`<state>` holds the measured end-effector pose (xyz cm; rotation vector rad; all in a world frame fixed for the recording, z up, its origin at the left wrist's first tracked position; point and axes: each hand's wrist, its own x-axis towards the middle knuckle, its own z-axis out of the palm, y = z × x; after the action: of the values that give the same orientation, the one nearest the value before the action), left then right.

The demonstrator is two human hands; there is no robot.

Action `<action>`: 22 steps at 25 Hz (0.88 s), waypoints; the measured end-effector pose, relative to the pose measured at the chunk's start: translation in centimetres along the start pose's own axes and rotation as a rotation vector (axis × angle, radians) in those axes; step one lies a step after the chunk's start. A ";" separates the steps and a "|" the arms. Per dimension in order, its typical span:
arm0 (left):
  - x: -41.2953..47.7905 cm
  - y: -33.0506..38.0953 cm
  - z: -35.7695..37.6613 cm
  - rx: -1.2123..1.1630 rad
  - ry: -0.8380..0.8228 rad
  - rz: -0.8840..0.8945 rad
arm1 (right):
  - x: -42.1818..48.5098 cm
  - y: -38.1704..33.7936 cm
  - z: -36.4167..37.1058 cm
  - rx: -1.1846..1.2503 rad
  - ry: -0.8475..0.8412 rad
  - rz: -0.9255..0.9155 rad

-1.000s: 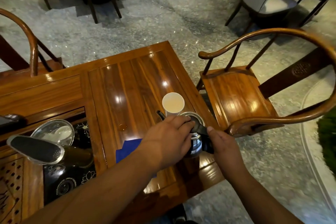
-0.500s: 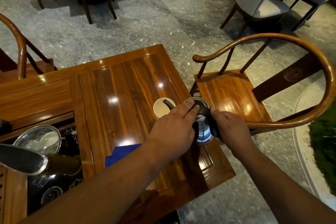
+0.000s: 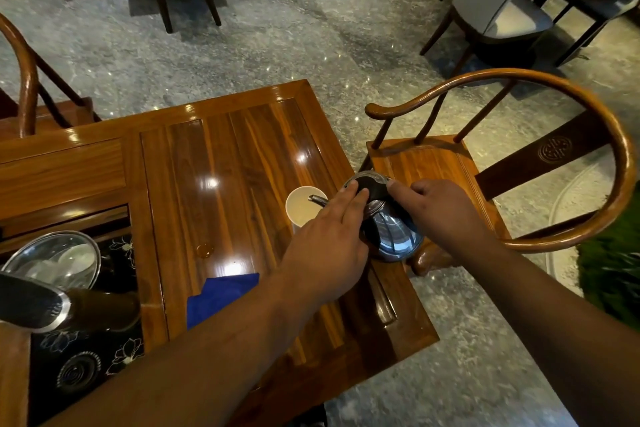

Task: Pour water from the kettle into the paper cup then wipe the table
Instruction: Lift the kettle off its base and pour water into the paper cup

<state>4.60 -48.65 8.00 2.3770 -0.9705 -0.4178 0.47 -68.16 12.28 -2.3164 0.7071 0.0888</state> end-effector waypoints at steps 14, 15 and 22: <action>-0.1 0.2 -0.1 -0.071 -0.053 -0.064 | 2.7 -2.0 -1.4 -0.354 -0.056 -0.084; -0.1 0.1 -0.1 -0.071 -0.051 -0.066 | 2.7 -2.2 -1.5 -0.356 -0.059 -0.089; -0.1 -0.5 -0.1 -0.079 -0.056 -0.089 | 3.1 -3.3 -1.6 -0.591 -0.113 -0.301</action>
<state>4.87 -48.23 7.82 2.3543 -0.8582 -0.5491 4.57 -68.65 14.76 -2.9248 0.2856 0.3249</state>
